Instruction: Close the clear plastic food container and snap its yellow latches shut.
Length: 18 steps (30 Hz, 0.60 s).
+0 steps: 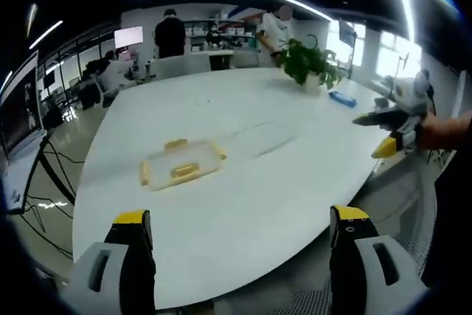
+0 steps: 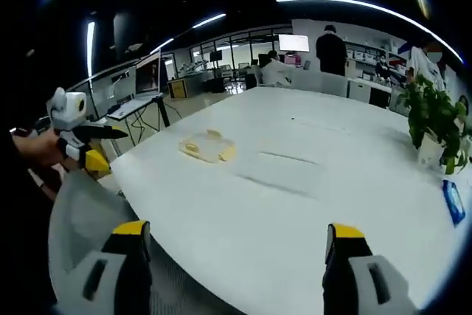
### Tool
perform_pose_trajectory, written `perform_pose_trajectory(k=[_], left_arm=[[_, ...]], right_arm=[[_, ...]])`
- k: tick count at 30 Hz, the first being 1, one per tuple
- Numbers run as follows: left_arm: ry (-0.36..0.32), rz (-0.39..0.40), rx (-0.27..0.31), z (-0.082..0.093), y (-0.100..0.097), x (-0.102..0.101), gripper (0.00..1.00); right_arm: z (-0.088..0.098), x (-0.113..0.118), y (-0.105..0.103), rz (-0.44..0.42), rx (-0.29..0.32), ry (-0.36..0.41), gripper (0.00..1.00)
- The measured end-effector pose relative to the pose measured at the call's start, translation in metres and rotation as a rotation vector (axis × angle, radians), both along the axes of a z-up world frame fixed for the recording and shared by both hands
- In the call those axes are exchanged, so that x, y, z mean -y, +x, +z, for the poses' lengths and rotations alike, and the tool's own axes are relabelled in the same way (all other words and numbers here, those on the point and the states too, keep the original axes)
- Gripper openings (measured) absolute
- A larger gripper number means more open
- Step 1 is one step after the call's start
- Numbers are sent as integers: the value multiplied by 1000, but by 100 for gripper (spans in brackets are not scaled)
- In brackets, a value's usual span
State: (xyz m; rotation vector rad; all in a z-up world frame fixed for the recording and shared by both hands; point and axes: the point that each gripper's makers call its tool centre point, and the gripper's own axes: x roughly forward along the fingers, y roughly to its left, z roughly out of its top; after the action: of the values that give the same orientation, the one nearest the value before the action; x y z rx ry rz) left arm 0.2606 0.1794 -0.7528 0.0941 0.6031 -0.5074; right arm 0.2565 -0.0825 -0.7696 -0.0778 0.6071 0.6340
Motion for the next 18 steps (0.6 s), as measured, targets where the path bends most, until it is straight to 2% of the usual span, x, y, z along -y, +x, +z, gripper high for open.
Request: perform_pose_trajectory(k=[10, 15, 18], left_arm=[[18, 16, -17, -7, -1, -17, 98], [13, 19, -18, -9, 0, -19, 97], [9, 2, 3, -7, 2, -17, 96]], right_arm=[[4, -6, 4, -28, 6, 35, 100], [4, -9, 4, -28, 7, 26, 100], [3, -10, 3, -32, 5, 26, 100]])
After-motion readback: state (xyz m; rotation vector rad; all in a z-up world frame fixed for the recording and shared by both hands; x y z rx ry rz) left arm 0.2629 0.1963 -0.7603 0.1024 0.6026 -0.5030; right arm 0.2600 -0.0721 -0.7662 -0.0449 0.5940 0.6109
